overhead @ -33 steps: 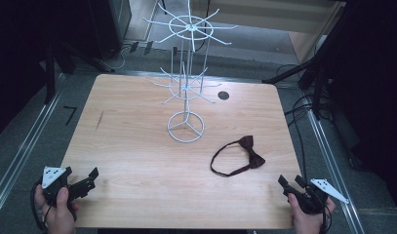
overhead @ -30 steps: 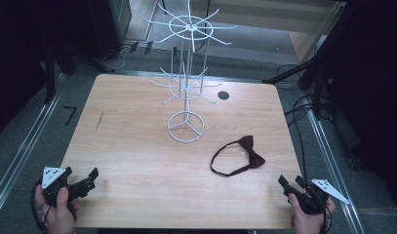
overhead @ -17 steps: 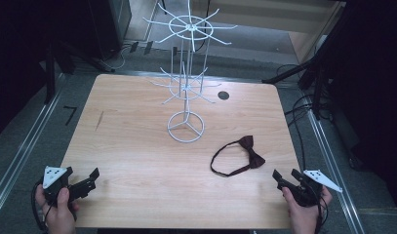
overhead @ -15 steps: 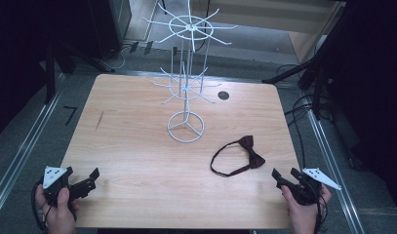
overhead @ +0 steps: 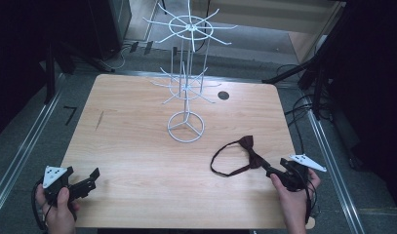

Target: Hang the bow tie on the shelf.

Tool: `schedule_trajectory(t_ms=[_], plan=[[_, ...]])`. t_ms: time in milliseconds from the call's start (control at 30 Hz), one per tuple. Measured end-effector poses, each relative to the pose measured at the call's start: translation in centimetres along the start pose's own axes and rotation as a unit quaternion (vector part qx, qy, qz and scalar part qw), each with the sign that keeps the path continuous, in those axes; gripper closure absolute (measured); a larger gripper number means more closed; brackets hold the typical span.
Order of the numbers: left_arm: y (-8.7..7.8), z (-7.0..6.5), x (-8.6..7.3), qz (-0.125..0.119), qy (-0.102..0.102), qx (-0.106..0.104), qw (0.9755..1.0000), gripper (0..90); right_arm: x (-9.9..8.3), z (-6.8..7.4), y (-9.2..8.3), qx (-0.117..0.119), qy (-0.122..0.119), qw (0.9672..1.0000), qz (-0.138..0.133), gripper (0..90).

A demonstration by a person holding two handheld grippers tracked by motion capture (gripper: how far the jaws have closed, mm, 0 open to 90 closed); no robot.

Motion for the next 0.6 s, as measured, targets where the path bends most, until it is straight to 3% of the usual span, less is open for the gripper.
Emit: schedule_trajectory(t_ms=[200,367,600], plan=[[0.0,0.0,0.0,0.001,0.000,-0.002,1.0000,7.4,0.7,0.6,1.6,-0.004,0.003,0.9999,0.015,25.5],[0.0,0.1,0.0,0.001,0.000,-0.003,1.0000,7.4,0.8,1.7,2.8,0.010,0.002,0.9990,0.043,36.0],[0.1,0.1,0.0,0.000,-0.001,-0.005,1.0000,7.4,1.1,2.3,3.9,-0.001,-0.001,0.9983,0.059,37.9]])
Point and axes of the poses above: each handheld gripper's, and its own axes: y roughly forward along the jaws, x roughly out of its top, z roughly to its left, the point moved 6 cm from there along y, roughly forward along the jaws, and after that the axes turned 11 degrees about -z, right-handed, at the moved point
